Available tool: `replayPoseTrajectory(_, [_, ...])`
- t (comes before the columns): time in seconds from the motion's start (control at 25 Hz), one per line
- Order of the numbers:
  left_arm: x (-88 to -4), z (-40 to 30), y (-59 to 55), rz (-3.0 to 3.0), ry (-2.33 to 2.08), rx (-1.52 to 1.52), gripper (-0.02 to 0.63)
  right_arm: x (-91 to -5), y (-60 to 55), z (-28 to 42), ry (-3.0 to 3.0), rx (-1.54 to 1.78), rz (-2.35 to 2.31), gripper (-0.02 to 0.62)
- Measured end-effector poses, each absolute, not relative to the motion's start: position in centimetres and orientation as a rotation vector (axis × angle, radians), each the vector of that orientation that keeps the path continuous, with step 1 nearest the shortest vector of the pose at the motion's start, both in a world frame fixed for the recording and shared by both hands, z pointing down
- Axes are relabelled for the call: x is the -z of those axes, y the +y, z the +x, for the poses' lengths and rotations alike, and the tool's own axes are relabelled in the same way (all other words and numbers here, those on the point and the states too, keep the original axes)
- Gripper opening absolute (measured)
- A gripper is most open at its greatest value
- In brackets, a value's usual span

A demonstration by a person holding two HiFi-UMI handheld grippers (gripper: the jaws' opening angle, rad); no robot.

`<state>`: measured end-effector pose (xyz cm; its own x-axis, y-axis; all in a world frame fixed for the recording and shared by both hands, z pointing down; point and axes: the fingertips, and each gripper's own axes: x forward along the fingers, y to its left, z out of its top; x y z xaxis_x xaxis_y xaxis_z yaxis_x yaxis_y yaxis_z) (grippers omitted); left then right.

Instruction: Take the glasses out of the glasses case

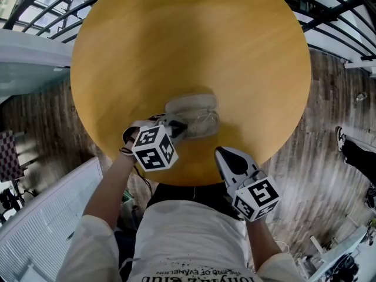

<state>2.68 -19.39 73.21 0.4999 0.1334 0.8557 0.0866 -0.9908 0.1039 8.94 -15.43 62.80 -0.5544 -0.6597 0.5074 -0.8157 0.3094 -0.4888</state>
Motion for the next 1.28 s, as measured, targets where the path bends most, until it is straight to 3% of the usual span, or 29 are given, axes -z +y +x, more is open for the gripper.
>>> replayPoseTrajectory(0.48, [-62.6,-0.1,-16.5,2.707,-0.07,-1.167,0.029,-56.2,-13.7,6.7,-2.406,-0.936,1.389,0.026])
replayPoseTrajectory(0.92, [-48.3,1.3,-11.2,2.734,-0.442,-0.618,0.029,-46.1,-10.7,7.8,-2.504,-0.673,1.387,0.026])
replayPoseTrajectory(1.28, [-40.9,-0.4,-9.0,2.701,-0.771,-0.379,0.029,-39.5,-8.9,8.9,-2.567,-0.522,1.422,0.026])
